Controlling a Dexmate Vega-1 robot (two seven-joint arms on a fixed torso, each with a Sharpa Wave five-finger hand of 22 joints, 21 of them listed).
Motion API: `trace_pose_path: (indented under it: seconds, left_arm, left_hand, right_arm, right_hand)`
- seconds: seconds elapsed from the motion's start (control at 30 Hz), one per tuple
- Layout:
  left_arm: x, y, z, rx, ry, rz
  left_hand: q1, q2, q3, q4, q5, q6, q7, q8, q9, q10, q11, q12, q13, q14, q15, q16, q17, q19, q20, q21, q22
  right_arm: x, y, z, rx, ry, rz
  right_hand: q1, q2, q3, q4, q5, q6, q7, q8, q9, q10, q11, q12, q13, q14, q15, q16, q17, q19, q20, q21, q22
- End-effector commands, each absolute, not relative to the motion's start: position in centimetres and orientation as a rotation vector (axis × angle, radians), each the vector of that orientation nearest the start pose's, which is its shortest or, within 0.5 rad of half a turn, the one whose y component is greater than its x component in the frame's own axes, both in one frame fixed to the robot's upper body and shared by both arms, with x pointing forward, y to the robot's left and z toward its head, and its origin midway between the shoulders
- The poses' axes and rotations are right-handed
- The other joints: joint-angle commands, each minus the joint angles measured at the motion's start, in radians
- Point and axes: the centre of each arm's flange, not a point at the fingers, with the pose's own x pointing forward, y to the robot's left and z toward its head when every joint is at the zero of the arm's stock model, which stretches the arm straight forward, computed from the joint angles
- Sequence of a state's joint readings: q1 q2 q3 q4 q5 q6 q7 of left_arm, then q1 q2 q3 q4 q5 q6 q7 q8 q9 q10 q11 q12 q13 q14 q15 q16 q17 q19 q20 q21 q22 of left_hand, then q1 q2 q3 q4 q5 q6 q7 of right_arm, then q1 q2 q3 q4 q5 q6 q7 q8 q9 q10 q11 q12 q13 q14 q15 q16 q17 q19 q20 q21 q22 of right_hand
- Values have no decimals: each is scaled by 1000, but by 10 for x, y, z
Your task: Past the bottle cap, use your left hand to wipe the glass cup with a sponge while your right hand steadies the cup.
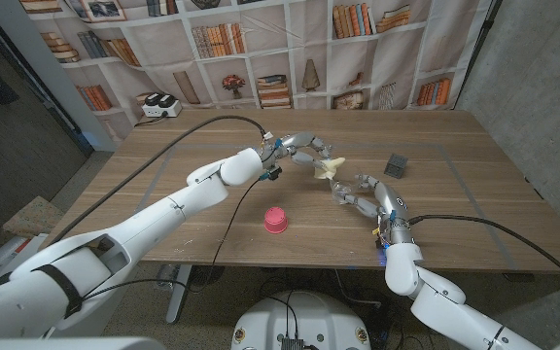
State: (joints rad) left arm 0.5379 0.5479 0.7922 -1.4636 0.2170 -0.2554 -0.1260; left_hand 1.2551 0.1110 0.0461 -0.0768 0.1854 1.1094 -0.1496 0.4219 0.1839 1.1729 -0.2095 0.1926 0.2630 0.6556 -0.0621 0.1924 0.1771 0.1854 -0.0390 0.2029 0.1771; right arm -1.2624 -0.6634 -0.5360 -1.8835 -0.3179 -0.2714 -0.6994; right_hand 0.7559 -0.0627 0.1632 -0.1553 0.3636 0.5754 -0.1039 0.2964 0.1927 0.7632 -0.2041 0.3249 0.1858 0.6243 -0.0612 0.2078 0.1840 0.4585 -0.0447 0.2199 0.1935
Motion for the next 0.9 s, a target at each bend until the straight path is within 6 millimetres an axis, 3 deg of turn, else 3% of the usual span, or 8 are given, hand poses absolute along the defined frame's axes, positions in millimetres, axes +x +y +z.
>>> trace_pose_path:
  seconds: [0.03, 0.4, 0.67, 0.9]
  left_arm:
    - [631, 81, 27, 1122, -797, -522]
    - [662, 64, 47, 1171, -821, -453]
    - [668, 42, 59, 1187, -876, -496]
    - [668, 34, 52, 1171, -880, -550]
  left_hand:
    - [5, 6, 39, 28, 3, 61, 58, 6, 2, 3, -3, 7, 2, -1, -135, -2, 2, -3, -24, 0, 2]
    - [6, 5, 42, 28, 3, 65, 58, 7, 2, 4, -3, 8, 3, 0, -135, -2, 2, -11, -18, -3, 2]
    - [5, 4, 43, 29, 4, 64, 55, 7, 2, 4, -3, 7, 2, -1, -135, -2, 2, -13, -20, -3, 3]
    - [6, 3, 44, 29, 4, 66, 54, 8, 2, 3, -3, 7, 2, 0, -134, -2, 2, -13, -21, -2, 2]
  right_arm:
    - [523, -219, -154, -859, -576, -305]
    - [519, -221, -158, -864, -565, -295]
    - [517, -223, -159, -857, -564, -310]
    - [518, -222, -157, -853, -565, -317]
  right_hand:
    - [20, 48, 25, 31, 1, 99, -87, 1, 4, 6, -5, 1, 3, 11, -27, -5, 1, 10, 0, 6, 2]
    - [18, 48, 25, 31, -4, 104, -89, -1, 4, 8, -6, 0, 3, 11, -29, -8, 1, 9, -1, 4, 2]
    - [17, 46, 24, 31, -7, 108, -89, -2, 3, 10, -6, -1, 3, 11, -30, -9, 1, 8, -1, 4, 2]
    - [16, 46, 24, 32, -9, 109, -89, -4, 3, 12, -5, -1, 3, 12, -33, -10, 1, 7, -2, 4, 2]
